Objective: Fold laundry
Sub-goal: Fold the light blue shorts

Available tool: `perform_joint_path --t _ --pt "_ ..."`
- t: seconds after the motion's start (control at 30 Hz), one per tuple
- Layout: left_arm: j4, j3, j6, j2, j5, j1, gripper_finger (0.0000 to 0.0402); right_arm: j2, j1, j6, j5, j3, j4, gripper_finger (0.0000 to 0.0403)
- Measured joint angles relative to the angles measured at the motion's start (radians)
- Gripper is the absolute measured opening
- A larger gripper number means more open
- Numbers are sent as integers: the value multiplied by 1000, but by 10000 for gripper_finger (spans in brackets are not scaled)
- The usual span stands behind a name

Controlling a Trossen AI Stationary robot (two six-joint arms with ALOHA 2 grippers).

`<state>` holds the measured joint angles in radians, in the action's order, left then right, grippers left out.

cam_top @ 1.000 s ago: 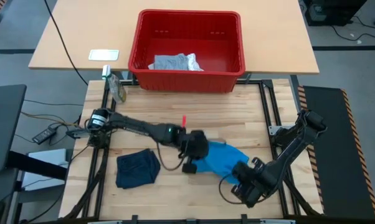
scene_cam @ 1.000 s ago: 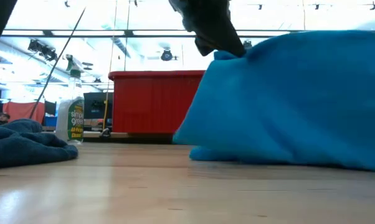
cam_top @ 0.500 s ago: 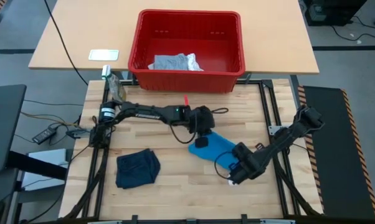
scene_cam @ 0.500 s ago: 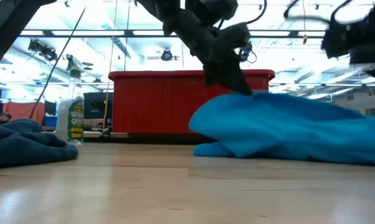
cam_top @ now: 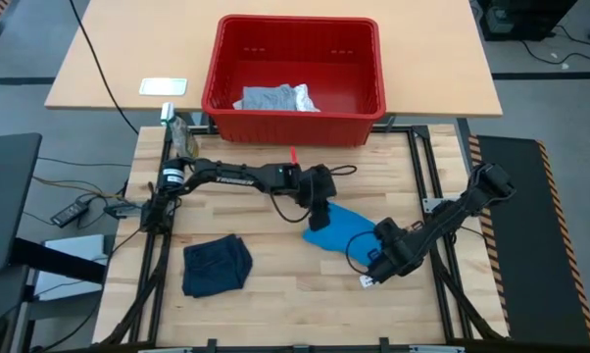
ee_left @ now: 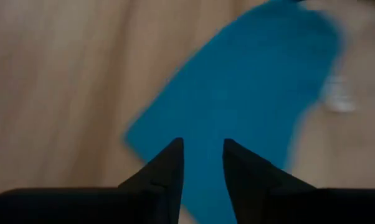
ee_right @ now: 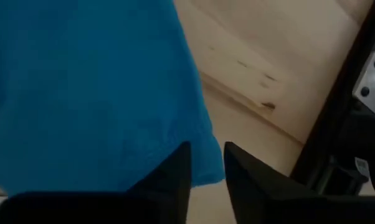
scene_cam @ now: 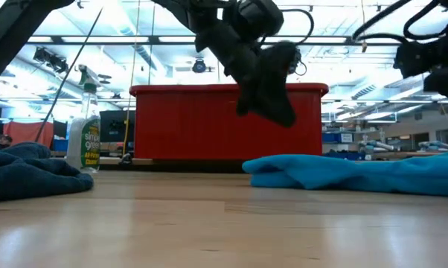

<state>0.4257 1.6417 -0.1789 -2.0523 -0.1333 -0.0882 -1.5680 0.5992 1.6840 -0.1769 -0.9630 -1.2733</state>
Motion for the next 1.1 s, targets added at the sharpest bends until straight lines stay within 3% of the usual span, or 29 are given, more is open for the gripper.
perform_joint_path --t 0.07,0.2,0.33,0.63,0.9,1.0,1.1 --pt "-39 2 -15 7 -60 13 113 18 1 -2 -40 0 12 126" --pt "-83 2 1 -12 -71 61 102 34 8 -65 -95 4 89 138" --pt "-85 2 9 -56 -71 103 86 31 9 -102 -92 42 199 126" --pt "77 2 51 -172 -37 174 60 -27 56 92 -58 146 478 83" --pt "289 7 230 -161 9 142 21 -121 64 129 35 142 932 64" --pt "305 1 268 -138 15 105 12 -131 49 78 15 146 1058 64" --pt "320 -3 278 -112 40 56 10 -107 33 36 -38 147 1069 64"
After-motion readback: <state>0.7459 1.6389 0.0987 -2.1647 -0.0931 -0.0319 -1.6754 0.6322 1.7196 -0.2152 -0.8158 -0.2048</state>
